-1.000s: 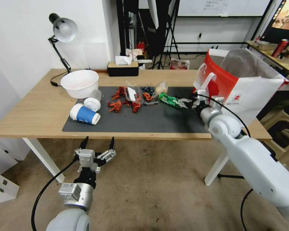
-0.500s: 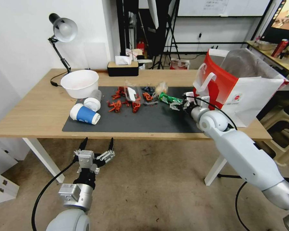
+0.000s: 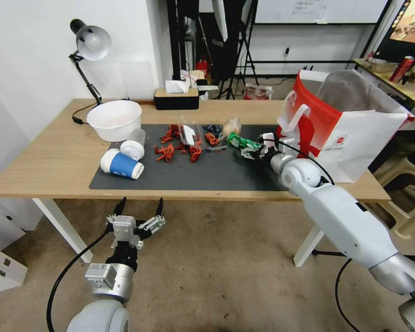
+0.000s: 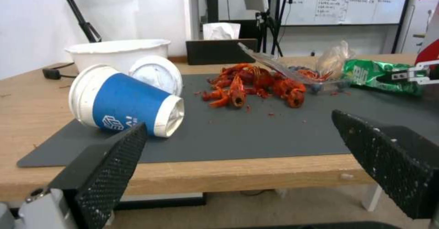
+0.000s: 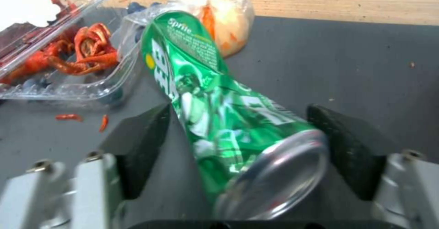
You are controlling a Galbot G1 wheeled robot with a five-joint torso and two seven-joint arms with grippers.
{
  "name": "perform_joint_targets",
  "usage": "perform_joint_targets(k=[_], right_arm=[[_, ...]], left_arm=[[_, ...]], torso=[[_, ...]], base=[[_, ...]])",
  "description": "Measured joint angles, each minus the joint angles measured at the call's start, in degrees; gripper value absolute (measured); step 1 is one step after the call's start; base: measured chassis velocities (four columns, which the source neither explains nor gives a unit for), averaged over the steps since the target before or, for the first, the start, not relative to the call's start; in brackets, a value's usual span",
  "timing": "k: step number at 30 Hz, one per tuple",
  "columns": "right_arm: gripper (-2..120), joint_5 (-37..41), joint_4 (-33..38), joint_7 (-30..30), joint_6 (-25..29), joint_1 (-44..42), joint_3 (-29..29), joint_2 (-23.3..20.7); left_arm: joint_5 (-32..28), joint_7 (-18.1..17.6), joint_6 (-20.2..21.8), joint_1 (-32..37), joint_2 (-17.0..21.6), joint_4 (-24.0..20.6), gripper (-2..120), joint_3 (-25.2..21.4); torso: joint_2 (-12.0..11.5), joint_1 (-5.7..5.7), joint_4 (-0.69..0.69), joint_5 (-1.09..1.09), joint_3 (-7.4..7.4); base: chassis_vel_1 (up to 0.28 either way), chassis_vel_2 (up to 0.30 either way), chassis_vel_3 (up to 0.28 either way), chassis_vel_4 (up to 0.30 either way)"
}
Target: Pick up the trash from the table and place it into the takeout bag.
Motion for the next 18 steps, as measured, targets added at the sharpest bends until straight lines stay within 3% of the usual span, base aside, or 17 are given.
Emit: perform_joint_targets(k=[6, 18], right_arm=[[52, -0.2, 1.4, -0.1, 0.3, -1.3, 0.5, -0.1], [47, -0.1, 4.1, -0.1, 0.9, -3.5, 2.1, -0.7]], left_arm=[[0.0, 0.0, -0.2, 0.0, 0.0, 0.1, 100, 0.0], [0.1, 0.0, -0.4, 0.1, 0.0, 0.2, 100, 0.2]], torso=[[0.0, -0.01, 0.0, 0.0, 0.0], [0.0, 0.0, 0.01, 0.01, 0.0]], base=[[0.0, 0.0, 0.0, 0.0], [0.0, 0.0, 0.0, 0.0]])
